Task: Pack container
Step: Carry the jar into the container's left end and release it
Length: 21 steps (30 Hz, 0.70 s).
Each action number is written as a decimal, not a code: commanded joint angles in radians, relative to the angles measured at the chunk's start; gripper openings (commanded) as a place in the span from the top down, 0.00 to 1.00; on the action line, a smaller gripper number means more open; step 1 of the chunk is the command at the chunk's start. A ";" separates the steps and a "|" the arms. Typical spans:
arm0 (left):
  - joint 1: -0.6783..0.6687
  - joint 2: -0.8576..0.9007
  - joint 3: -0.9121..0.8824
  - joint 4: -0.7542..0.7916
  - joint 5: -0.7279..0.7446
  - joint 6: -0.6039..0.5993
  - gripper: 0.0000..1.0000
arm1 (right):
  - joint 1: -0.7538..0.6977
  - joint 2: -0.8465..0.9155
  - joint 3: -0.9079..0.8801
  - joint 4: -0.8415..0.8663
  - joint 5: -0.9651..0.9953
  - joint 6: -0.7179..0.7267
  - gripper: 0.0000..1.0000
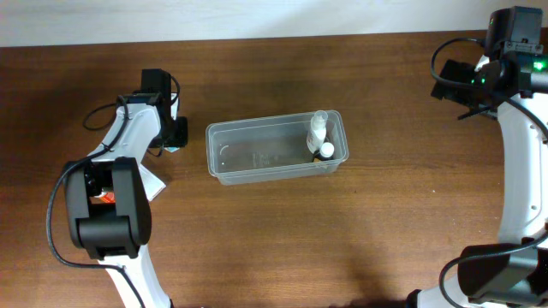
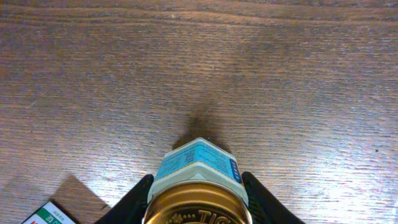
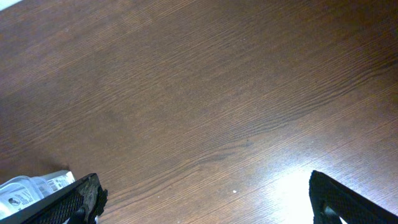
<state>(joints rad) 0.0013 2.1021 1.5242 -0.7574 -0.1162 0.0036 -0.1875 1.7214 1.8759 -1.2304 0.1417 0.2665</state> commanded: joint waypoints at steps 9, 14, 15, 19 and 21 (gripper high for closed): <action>0.003 0.011 0.091 -0.077 0.007 0.011 0.64 | -0.005 -0.008 0.009 0.000 0.009 0.012 0.02; 0.003 0.011 0.258 -0.245 0.034 0.011 0.64 | -0.005 -0.008 0.009 -0.001 0.009 0.012 0.02; 0.002 0.011 0.298 -0.281 0.051 0.011 0.64 | -0.005 -0.008 0.009 -0.001 0.009 0.012 0.02; -0.008 0.011 0.422 -0.402 0.123 0.011 0.64 | -0.004 -0.008 0.009 0.000 0.009 0.012 0.02; -0.024 0.011 0.478 -0.458 0.152 0.011 0.64 | -0.005 -0.008 0.009 -0.001 0.009 0.012 0.02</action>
<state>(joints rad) -0.0021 2.1117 1.9121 -1.1629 -0.0422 0.0036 -0.1875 1.7210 1.8759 -1.2304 0.1417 0.2661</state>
